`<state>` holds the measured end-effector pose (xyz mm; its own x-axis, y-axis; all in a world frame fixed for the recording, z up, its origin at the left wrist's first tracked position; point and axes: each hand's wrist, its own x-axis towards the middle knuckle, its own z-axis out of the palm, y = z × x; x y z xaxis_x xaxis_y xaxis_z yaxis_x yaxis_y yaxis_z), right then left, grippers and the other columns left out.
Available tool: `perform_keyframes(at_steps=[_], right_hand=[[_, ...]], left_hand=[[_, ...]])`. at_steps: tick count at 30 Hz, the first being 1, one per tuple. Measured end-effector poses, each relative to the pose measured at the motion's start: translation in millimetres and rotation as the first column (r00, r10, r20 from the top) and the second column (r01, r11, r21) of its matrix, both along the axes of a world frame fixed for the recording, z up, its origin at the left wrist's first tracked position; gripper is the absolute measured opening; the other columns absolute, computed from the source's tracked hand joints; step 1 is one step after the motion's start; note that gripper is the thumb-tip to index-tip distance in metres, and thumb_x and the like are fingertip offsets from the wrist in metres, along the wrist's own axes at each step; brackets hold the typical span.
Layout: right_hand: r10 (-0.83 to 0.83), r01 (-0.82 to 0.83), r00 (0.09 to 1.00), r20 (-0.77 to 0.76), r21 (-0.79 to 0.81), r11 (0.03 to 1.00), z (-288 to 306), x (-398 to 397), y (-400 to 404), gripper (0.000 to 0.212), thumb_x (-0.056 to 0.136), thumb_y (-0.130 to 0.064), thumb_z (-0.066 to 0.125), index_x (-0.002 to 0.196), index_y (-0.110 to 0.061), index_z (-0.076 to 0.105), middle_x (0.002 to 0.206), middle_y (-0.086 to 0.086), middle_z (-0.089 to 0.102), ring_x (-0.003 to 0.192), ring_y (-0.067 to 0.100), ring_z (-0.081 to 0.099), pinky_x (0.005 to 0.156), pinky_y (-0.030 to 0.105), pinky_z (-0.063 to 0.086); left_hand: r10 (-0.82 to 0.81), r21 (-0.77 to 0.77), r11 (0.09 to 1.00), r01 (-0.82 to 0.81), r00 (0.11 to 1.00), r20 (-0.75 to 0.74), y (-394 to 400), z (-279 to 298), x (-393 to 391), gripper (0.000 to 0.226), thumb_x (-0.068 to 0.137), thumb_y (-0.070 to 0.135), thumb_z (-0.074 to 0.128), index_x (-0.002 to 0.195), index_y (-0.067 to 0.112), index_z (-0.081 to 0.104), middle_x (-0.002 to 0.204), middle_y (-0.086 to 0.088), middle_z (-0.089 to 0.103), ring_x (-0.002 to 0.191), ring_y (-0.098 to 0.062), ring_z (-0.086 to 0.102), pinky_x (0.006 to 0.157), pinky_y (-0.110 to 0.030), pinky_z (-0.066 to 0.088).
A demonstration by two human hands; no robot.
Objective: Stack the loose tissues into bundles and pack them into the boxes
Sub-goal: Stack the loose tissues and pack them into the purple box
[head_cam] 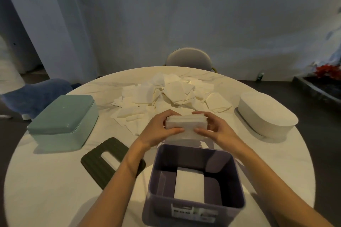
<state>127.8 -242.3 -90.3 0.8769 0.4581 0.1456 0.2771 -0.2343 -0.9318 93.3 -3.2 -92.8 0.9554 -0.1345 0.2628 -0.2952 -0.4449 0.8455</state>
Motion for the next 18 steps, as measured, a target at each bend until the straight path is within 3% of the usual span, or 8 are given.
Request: perform_keyframes(at_steps=[4,8,11,14,16,18], right_hand=[[0.008,-0.007,1.000,0.022,-0.052,0.999,57,-17,-3,0.036,0.079,-0.041,0.075,0.113,-0.040,0.065,0.112,-0.015,0.072,0.102,0.005,0.070,0.086,0.024,0.060],[0.018,-0.018,1.000,0.021,0.039,0.999,103,-35,4,0.034,0.089,-0.036,0.072,0.121,-0.024,0.069,0.108,-0.006,0.076,0.102,0.013,0.072,0.086,0.027,0.060],[-0.011,0.045,0.984,-0.176,0.192,0.980,122,-48,14,0.024,0.090,-0.035,0.073,0.110,-0.024,0.071,0.101,-0.007,0.078,0.104,0.016,0.072,0.088,0.028,0.059],[0.072,0.072,0.885,-0.461,0.287,0.955,124,-71,17,0.044,0.080,-0.036,0.078,0.119,-0.020,0.067,0.107,0.004,0.078,0.102,0.022,0.074,0.093,0.038,0.058],[0.121,0.027,0.848,-0.517,0.268,0.963,119,-87,15,0.054,0.079,-0.034,0.079,0.128,-0.018,0.063,0.117,0.009,0.075,0.108,0.028,0.072,0.096,0.045,0.058],[0.133,-0.001,0.849,-0.512,0.250,0.968,116,-102,12,0.047,0.087,-0.030,0.073,0.130,-0.015,0.062,0.118,0.010,0.074,0.108,0.028,0.072,0.087,0.040,0.062]], left_hand=[[-0.055,0.001,0.998,0.055,0.989,-0.136,0,48,-21,0.045,0.086,0.042,0.079,0.125,0.031,0.058,0.118,0.014,0.061,0.106,-0.007,0.062,0.081,-0.016,0.057],[-0.079,-0.024,0.997,0.076,0.977,-0.197,-5,94,-45,0.047,0.087,0.050,0.074,0.127,0.035,0.056,0.118,0.014,0.063,0.107,-0.009,0.064,0.080,-0.016,0.058],[-0.074,-0.084,0.995,0.060,0.982,-0.176,-11,116,-60,0.048,0.084,0.046,0.077,0.125,0.033,0.057,0.116,0.012,0.064,0.107,-0.013,0.065,0.084,-0.020,0.059],[-0.083,-0.144,0.988,0.057,0.980,-0.183,-17,123,-76,0.050,0.081,0.039,0.081,0.123,0.032,0.056,0.117,0.010,0.064,0.108,-0.014,0.065,0.079,-0.018,0.059],[-0.059,-0.167,0.986,0.029,0.981,-0.183,-22,123,-84,0.049,0.079,0.039,0.083,0.119,0.036,0.054,0.117,0.012,0.062,0.106,-0.013,0.064,0.072,-0.016,0.058],[-0.018,-0.148,0.989,-0.009,0.983,-0.181,-25,121,-90,0.055,0.077,0.043,0.085,0.121,0.037,0.052,0.116,0.014,0.060,0.104,-0.010,0.062,0.069,-0.015,0.058]])
